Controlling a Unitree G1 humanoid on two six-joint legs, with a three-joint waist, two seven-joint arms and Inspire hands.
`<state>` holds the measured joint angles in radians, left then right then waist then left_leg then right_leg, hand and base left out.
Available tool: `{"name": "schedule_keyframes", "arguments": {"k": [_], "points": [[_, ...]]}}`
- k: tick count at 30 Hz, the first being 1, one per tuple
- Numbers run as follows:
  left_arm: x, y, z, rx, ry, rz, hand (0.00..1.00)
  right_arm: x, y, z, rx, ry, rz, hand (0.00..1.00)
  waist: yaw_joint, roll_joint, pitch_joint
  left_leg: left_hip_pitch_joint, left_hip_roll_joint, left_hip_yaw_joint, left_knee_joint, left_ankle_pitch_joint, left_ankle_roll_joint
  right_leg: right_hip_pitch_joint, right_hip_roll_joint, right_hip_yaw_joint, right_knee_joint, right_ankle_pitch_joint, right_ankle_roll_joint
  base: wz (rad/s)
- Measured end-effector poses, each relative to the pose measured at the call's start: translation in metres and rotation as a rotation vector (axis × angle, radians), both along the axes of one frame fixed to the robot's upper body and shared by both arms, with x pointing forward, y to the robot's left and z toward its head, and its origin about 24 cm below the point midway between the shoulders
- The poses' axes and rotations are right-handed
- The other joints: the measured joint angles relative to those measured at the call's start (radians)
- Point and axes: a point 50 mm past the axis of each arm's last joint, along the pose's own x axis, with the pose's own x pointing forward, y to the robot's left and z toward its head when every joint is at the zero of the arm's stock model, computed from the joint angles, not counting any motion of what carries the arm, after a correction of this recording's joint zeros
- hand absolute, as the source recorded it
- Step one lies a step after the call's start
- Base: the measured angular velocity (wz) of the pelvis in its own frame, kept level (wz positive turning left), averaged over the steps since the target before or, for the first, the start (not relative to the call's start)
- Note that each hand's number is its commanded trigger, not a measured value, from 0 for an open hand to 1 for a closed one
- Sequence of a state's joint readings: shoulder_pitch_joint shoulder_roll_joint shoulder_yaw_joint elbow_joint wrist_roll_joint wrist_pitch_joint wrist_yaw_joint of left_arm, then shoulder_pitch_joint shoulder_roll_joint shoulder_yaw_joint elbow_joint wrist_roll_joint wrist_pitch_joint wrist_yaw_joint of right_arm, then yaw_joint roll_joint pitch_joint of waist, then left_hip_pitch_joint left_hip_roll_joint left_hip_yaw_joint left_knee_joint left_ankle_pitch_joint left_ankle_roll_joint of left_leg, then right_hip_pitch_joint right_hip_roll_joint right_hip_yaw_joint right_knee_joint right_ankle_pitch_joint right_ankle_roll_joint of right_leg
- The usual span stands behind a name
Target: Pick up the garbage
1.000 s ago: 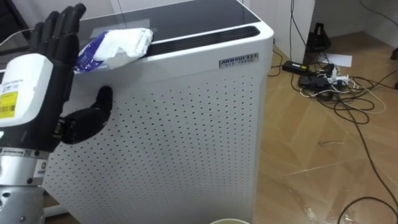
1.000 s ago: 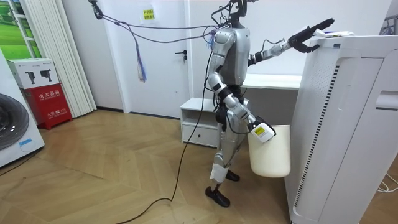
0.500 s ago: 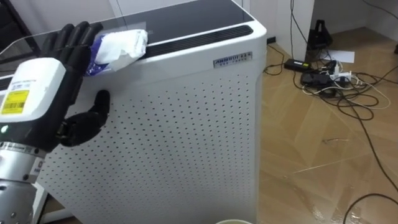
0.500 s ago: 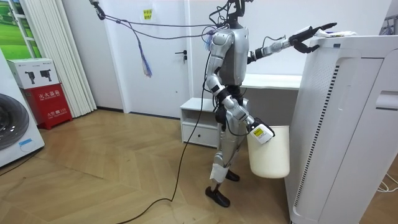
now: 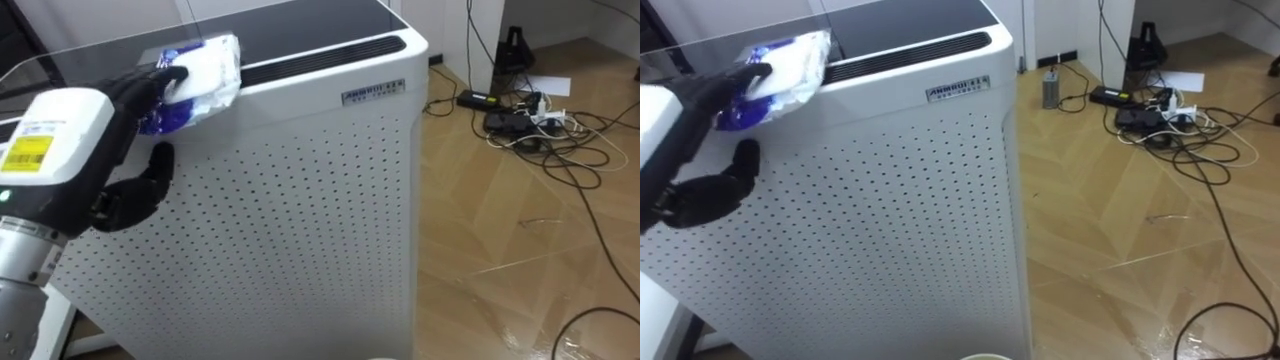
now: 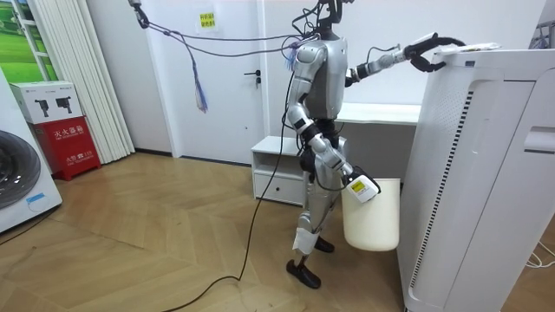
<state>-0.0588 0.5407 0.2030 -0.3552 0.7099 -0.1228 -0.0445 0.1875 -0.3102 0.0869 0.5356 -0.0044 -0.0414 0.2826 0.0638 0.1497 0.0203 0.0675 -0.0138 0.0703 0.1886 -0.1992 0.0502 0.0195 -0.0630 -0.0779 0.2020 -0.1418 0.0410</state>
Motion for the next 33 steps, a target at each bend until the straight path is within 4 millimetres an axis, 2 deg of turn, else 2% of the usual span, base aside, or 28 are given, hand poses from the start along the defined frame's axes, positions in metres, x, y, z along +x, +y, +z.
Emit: {"name": "schedule_keyframes", "arguments": {"k": [2,6,22,26,29,33], "points": [[0.001,0.001,0.002,0.001,0.005,0.012,1.00,0.000,0.000,0.000,0.000,0.002,-0.001,1.00,-0.003,0.001,-0.0008,0.002,0.001,0.003,-0.001,0.001,-0.001,0.000,0.000,0.002,0.001,0.000,0.000,-0.06],[0.004,0.003,0.006,-0.009,-0.003,0.036,1.00,-0.001,0.000,-0.001,-0.001,0.007,-0.002,1.00,-0.005,0.010,-0.0079,0.004,0.000,0.007,-0.001,0.002,-0.002,0.003,0.002,0.009,0.004,0.000,0.000,-0.05],[0.005,0.000,0.016,-0.023,-0.079,0.021,1.00,0.000,-0.004,0.000,-0.013,0.008,-0.024,1.00,-0.005,0.007,-0.0057,0.008,0.001,0.007,-0.013,0.002,-0.002,0.003,0.004,0.020,0.001,-0.001,0.000,-0.01],[0.003,-0.002,0.018,-0.095,-0.072,-0.026,1.00,0.004,-0.004,0.002,-0.014,-0.004,-0.021,1.00,-0.004,0.005,-0.0045,0.002,0.001,0.008,-0.013,0.002,-0.002,-0.002,0.003,0.015,-0.004,-0.001,0.000,0.02],[-0.005,-0.009,0.021,-0.166,-0.055,-0.111,1.00,0.004,-0.001,0.001,-0.010,-0.001,-0.013,1.00,-0.005,0.004,-0.0093,0.000,0.001,0.006,-0.016,0.002,-0.002,-0.001,0.004,0.014,-0.011,-0.001,0.000,0.00],[-0.010,-0.027,0.020,-0.257,0.001,-0.288,1.00,0.004,0.001,0.001,-0.007,-0.001,-0.008,1.00,-0.010,-0.013,-0.0092,0.000,0.001,0.005,-0.015,0.002,-0.002,0.003,0.000,0.002,-0.012,-0.001,0.000,0.06]]}}
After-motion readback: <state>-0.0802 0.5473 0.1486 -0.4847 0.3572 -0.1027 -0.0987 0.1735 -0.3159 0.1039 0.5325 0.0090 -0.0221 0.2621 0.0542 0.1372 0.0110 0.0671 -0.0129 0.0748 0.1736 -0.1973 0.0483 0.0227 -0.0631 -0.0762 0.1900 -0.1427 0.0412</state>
